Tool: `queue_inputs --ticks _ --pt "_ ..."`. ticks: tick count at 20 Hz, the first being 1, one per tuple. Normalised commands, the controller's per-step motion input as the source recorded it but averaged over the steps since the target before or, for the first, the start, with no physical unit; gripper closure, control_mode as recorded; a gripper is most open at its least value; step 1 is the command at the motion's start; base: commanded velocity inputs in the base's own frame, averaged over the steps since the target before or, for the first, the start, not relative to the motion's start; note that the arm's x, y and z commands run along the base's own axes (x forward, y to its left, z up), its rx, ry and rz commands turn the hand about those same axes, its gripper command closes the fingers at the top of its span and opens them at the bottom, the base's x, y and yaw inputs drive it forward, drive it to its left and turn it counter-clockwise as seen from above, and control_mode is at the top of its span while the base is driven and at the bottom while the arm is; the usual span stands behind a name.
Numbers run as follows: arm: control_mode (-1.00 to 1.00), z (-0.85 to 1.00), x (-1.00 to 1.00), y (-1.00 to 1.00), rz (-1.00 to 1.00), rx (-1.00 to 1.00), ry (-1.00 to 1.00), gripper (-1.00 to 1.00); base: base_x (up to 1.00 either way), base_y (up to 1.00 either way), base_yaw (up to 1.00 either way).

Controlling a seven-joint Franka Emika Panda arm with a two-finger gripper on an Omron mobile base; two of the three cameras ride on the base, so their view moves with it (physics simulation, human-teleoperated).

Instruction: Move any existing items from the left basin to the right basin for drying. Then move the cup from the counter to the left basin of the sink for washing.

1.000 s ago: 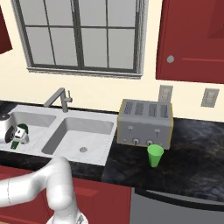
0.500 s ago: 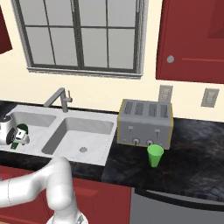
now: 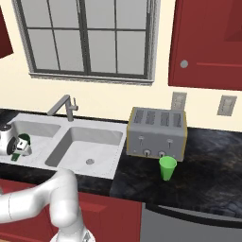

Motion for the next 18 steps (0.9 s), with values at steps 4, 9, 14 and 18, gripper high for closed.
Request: queue_inputs --ticks 4,9,14,18 --pt "-1.0 -0.06 0.0 0.03 0.0 0.0 0.04 1.0 0.0 0.0 0.0" --pt "-1.0 0.0 0.0 0.0 0.0 0.0 0.0 1.0 0.0 0.0 0.0" --pt "-1.0 0.07 -0.02 0.0 0.0 0.0 -0.01 1.0 0.0 0.0 0.0" --pt "-1.0 0.35 -0.04 0.0 0.0 -0.01 -0.05 1.0 0.0 0.0 0.0"
